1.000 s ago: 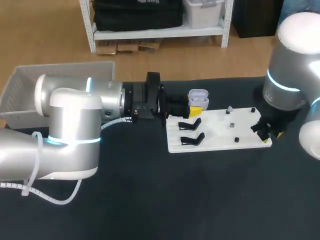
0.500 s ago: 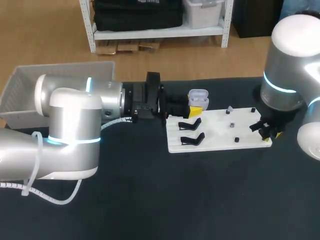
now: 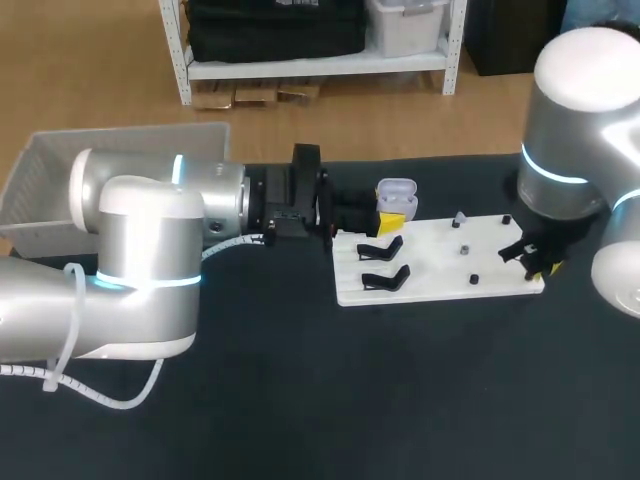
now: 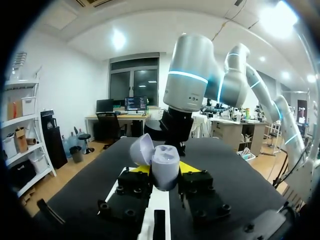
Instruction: Pick up each earbud case from the left stands, insert the matching earbuds, close the lid, and place the case in the box.
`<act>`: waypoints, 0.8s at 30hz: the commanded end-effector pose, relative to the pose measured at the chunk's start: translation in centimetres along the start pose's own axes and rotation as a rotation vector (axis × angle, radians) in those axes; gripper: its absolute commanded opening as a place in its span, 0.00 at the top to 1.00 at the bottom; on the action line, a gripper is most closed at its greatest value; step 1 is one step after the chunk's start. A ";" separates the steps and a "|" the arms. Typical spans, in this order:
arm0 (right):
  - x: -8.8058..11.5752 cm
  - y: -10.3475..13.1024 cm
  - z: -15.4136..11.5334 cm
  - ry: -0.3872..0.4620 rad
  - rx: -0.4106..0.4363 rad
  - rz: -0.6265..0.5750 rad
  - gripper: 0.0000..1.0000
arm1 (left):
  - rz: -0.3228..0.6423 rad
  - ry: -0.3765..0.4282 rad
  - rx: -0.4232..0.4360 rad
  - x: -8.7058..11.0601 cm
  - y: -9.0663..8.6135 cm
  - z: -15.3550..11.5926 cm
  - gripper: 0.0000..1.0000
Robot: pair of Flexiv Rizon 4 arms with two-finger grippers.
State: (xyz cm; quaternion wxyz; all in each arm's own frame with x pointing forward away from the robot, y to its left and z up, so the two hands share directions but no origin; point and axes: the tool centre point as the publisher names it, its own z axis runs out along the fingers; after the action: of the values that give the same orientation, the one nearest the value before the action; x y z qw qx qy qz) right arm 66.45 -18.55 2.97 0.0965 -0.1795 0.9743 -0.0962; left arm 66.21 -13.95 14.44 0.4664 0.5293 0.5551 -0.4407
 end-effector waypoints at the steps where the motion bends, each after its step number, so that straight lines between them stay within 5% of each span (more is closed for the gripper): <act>1: 0.8 -0.2 -2.8 -0.009 0.023 -0.002 1.00 | 0.003 -0.007 -0.004 0.1 0.0 0.0 1.00; 18: 1.7 1.7 -14.3 -0.015 0.092 -0.057 1.00 | 0.003 -0.007 -0.004 0.1 0.0 0.0 1.00; 21: 1.8 2.6 -16.5 -0.081 0.087 -0.045 1.00 | 0.003 -0.007 -0.004 0.1 0.0 0.0 1.00; 24: 1.8 2.6 -16.5 -0.081 0.087 -0.045 1.00 | 0.003 -0.007 -0.004 0.1 0.0 0.0 1.00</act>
State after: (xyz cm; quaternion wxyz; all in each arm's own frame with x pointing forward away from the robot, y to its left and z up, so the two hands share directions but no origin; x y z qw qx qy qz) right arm 61.59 -13.87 17.13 0.1325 -0.2002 0.9613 -0.1353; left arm 66.22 -13.94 14.44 0.4663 0.5293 0.5551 -0.4408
